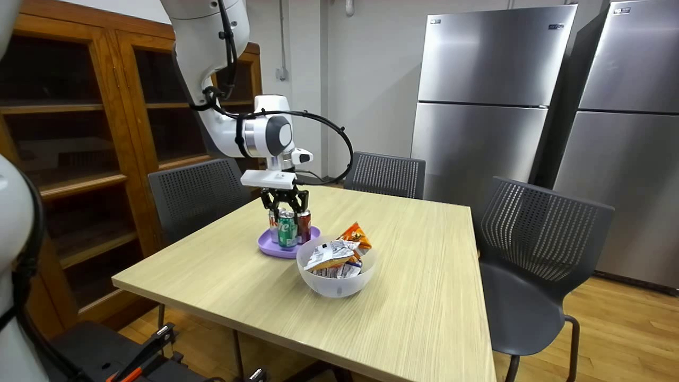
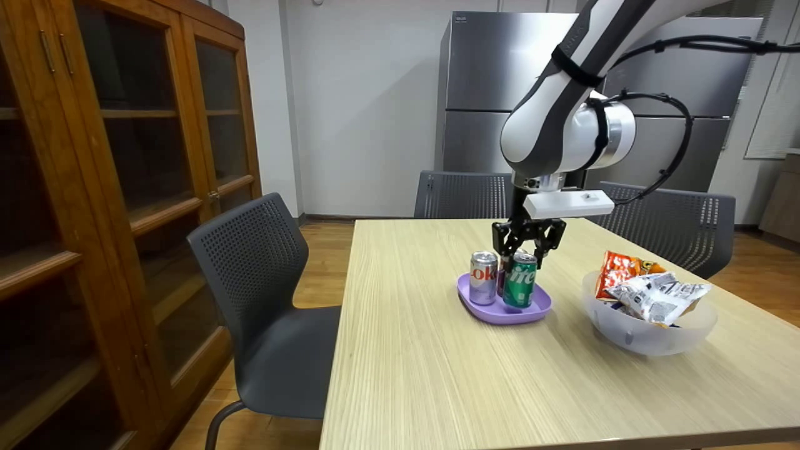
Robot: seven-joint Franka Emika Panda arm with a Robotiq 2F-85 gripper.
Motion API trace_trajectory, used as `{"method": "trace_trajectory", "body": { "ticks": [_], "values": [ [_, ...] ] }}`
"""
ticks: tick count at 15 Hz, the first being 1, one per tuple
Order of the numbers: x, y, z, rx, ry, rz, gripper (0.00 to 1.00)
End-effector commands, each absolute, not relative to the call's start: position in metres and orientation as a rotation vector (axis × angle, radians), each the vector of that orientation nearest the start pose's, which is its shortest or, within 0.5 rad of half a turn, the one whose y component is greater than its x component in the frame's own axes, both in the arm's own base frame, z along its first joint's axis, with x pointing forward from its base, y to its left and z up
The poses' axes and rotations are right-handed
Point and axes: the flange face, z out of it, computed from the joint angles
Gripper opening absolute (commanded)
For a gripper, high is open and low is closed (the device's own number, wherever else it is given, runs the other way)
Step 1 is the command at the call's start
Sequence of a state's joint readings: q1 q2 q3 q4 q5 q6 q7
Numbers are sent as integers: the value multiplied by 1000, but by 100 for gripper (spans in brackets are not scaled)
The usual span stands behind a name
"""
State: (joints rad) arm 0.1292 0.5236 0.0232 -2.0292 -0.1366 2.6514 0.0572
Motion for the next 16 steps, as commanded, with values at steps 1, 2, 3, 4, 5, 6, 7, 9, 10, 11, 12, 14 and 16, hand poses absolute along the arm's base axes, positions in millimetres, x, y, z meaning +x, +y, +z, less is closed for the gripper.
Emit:
{"method": "trace_trajectory", "body": {
  "ticks": [1, 2, 3, 4, 5, 6, 7, 9, 10, 11, 12, 14, 16],
  "values": [
    [609, 101, 197, -3175, -314, -145, 38],
    [609, 101, 196, -3175, -313, -144, 38],
    [609, 101, 195, -3175, -310, -143, 38],
    [610, 101, 195, -3175, -308, -141, 38],
    [610, 101, 194, -3176, -304, -145, 38],
    [611, 100, 194, -3177, -299, -151, 38],
    [612, 100, 194, -3176, -295, -149, 38],
    [612, 99, 194, -3177, -290, -152, 89],
    [613, 99, 195, -3176, -289, -155, 96],
    [613, 98, 197, -3176, -288, -163, 99],
    [614, 98, 198, -3178, -287, -170, 100],
    [614, 96, 202, -3179, -289, -173, 100],
    [613, 94, 208, -3176, -284, -194, 100]
  ]
}}
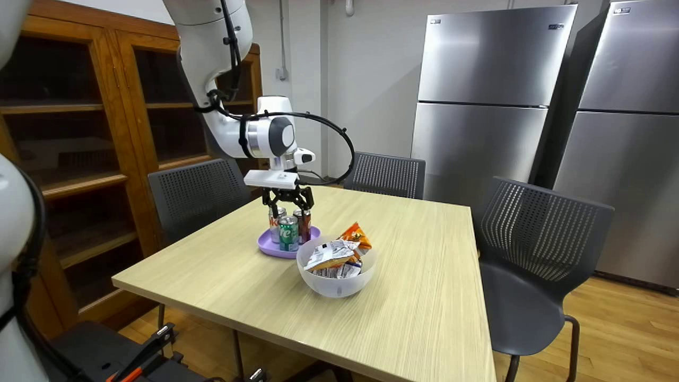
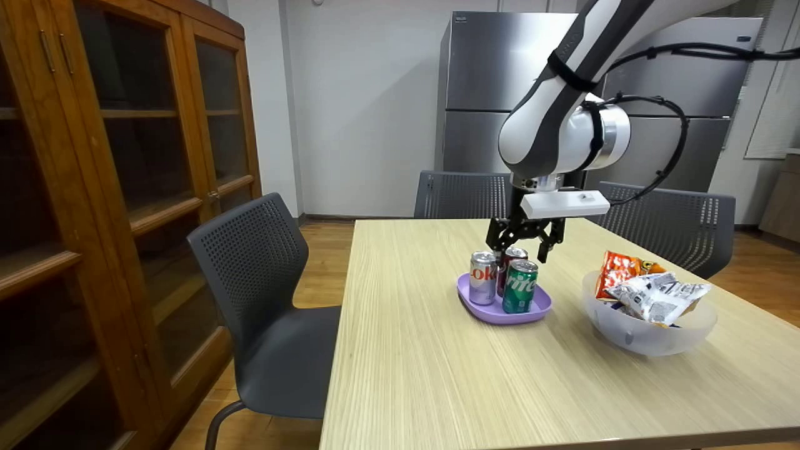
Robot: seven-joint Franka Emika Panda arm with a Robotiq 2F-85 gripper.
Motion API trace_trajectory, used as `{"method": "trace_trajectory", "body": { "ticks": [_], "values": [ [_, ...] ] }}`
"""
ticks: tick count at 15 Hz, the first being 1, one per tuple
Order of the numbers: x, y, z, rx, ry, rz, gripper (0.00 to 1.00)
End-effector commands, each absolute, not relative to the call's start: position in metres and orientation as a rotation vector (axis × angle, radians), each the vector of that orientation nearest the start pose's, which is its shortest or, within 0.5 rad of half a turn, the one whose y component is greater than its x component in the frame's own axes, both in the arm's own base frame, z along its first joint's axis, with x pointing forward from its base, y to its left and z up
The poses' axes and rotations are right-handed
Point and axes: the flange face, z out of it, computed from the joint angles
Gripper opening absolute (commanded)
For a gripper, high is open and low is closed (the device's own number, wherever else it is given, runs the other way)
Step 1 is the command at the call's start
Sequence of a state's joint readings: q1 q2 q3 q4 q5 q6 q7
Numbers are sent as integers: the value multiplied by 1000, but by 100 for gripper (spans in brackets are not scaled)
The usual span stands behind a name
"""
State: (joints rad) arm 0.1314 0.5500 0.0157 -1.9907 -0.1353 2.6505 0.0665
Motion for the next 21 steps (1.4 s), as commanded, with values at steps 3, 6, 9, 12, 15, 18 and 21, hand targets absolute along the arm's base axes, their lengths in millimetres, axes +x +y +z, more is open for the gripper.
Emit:
{"method": "trace_trajectory", "body": {
  "ticks": [3, 6, 9, 12, 15, 18, 21],
  "values": [
    [613, 90, 223, -3162, -269, -237, 100],
    [617, 86, 243, -3148, -231, -297, 100],
    [618, 83, 259, -3141, -206, -337, 100],
    [625, 83, 254, -3148, -234, -338, 100],
    [625, 82, 253, -3149, -232, -336, 100],
    [624, 83, 250, -3150, -233, -329, 100],
    [624, 82, 250, -3150, -233, -328, 100]
  ]
}}
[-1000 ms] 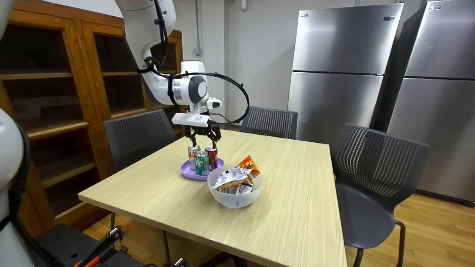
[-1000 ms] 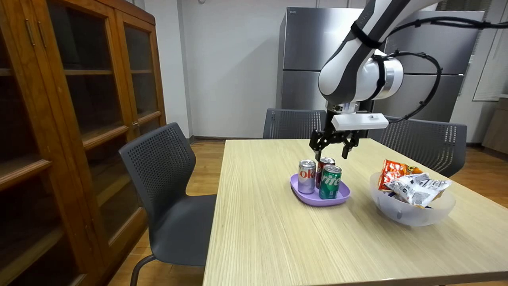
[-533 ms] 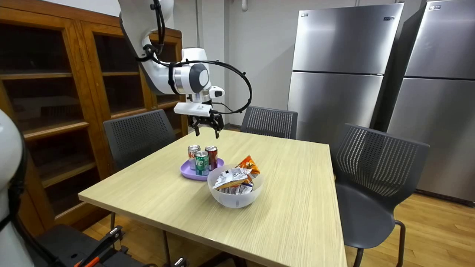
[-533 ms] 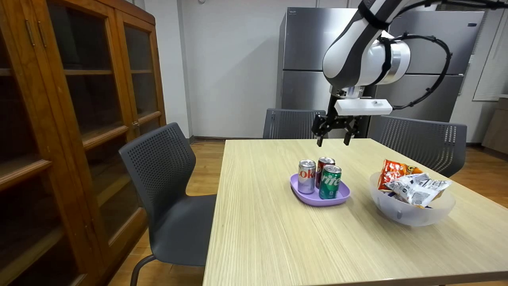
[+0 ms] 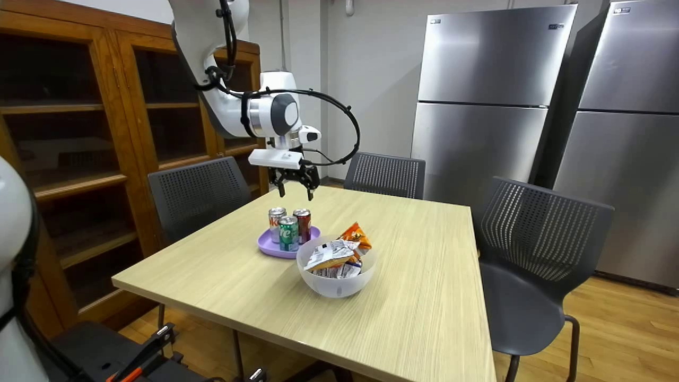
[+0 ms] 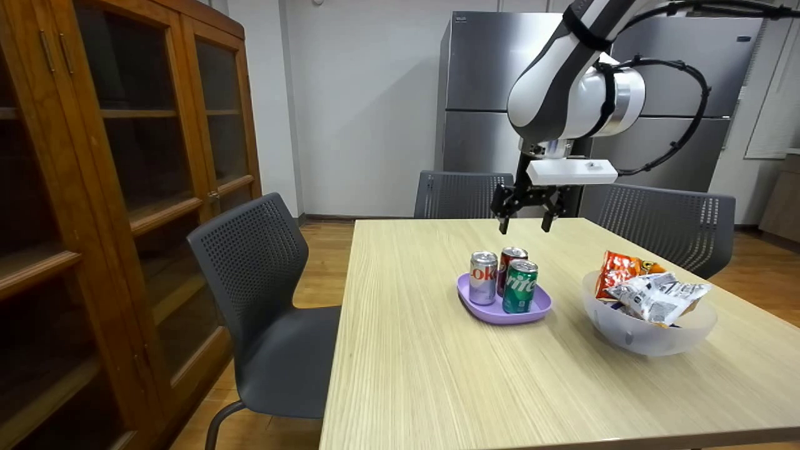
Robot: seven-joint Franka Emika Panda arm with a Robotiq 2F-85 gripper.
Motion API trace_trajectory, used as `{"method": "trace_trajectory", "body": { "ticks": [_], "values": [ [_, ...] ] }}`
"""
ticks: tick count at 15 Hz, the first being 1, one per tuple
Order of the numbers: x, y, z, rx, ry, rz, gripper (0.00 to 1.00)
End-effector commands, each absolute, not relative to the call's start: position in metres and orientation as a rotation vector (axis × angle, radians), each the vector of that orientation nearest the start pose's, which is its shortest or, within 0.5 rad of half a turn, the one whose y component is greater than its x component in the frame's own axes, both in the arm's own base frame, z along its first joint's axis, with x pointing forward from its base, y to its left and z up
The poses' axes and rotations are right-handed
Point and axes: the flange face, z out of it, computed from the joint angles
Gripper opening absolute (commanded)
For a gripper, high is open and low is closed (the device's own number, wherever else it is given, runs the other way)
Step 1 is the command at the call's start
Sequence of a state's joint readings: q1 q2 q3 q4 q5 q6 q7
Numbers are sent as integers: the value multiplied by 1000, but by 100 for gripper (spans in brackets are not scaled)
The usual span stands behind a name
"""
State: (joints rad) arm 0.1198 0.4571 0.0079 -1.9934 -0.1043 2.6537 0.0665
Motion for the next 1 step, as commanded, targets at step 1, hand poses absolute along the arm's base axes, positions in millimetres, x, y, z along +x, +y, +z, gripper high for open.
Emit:
{"method": "trace_trajectory", "body": {
  "ticks": [1],
  "values": [
    [624, 83, 250, -3150, -233, -328, 100]
  ]
}}
